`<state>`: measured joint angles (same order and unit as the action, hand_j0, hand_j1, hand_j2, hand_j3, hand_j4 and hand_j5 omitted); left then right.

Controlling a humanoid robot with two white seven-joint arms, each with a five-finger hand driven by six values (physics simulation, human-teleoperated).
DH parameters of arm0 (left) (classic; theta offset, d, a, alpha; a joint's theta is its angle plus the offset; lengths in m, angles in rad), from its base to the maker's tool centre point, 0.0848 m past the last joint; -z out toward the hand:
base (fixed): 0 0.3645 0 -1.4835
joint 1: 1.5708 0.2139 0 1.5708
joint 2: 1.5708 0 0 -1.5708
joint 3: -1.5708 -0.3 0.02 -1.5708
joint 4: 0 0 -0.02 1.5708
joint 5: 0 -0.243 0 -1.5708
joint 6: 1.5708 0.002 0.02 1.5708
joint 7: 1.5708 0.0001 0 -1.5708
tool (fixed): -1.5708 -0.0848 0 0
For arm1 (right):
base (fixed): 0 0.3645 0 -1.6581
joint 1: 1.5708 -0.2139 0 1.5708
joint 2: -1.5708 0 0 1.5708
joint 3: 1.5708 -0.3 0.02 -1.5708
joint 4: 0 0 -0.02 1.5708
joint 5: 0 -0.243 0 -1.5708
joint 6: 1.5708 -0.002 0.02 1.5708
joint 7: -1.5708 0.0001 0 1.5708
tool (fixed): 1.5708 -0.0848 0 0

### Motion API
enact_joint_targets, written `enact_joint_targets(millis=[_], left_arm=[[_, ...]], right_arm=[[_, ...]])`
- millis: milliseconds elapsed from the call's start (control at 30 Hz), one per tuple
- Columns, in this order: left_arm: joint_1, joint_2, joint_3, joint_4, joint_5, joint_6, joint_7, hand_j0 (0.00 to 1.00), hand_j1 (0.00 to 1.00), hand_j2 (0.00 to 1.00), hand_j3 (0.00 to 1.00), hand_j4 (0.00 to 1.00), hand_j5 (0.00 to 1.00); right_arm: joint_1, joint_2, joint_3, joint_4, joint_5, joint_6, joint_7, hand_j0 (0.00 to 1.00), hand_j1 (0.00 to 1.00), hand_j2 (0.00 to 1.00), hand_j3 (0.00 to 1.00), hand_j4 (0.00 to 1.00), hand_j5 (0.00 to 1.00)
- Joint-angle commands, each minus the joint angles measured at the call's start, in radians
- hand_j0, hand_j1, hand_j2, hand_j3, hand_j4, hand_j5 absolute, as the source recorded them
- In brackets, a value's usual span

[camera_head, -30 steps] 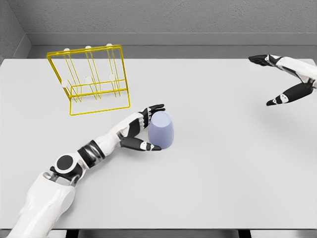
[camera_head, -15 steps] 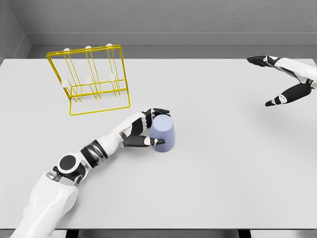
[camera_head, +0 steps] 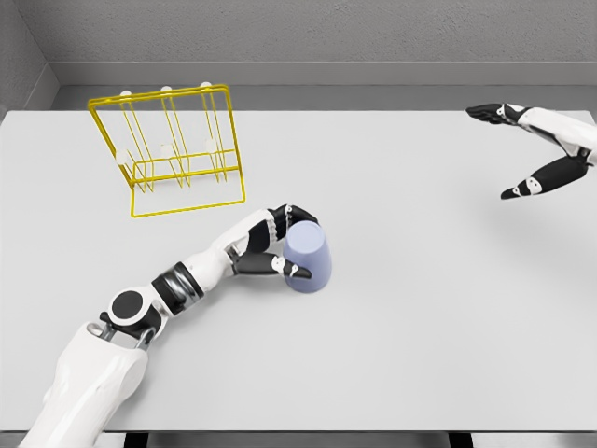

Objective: Place the cup on the cup holder with both arms

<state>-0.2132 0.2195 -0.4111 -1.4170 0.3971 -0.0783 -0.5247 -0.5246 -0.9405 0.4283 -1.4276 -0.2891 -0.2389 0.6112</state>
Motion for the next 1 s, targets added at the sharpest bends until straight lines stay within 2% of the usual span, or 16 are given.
enact_joint_targets(millis=[0, 300, 467, 633, 967], left_arm=[[0.000, 0.003, 0.002, -0.022, 0.011, 0.002, 0.000, 0.44, 0.44, 0.44, 0.44, 0.44, 0.44], [0.015, 0.021, 0.012, -0.128, 0.043, 0.003, 0.000, 0.42, 0.42, 0.42, 0.42, 0.42, 0.42], [0.018, 0.073, 0.031, -0.204, 0.080, 0.009, 0.002, 0.41, 0.41, 0.41, 0.41, 0.41, 0.41], [0.017, 0.121, 0.052, -0.229, 0.141, 0.009, 0.003, 0.40, 0.40, 0.40, 0.40, 0.40, 0.40], [-0.011, 0.144, 0.103, -0.243, 0.170, 0.012, 0.003, 0.39, 0.39, 0.39, 0.39, 0.39, 0.39]], right_arm=[[0.000, -0.001, 0.000, 0.000, -0.005, 0.001, 0.000, 1.00, 1.00, 1.00, 1.00, 1.00, 1.00], [-0.005, 0.000, 0.000, 0.000, -0.005, 0.001, 0.000, 1.00, 1.00, 1.00, 1.00, 1.00, 1.00], [-0.005, 0.000, 0.000, 0.000, -0.005, 0.001, 0.000, 1.00, 1.00, 1.00, 1.00, 1.00, 1.00], [-0.005, 0.000, 0.000, 0.000, -0.005, 0.001, 0.000, 1.00, 1.00, 1.00, 1.00, 1.00, 1.00], [-0.005, 0.000, 0.000, 0.000, -0.005, 0.001, 0.000, 1.00, 1.00, 1.00, 1.00, 1.00, 1.00]])
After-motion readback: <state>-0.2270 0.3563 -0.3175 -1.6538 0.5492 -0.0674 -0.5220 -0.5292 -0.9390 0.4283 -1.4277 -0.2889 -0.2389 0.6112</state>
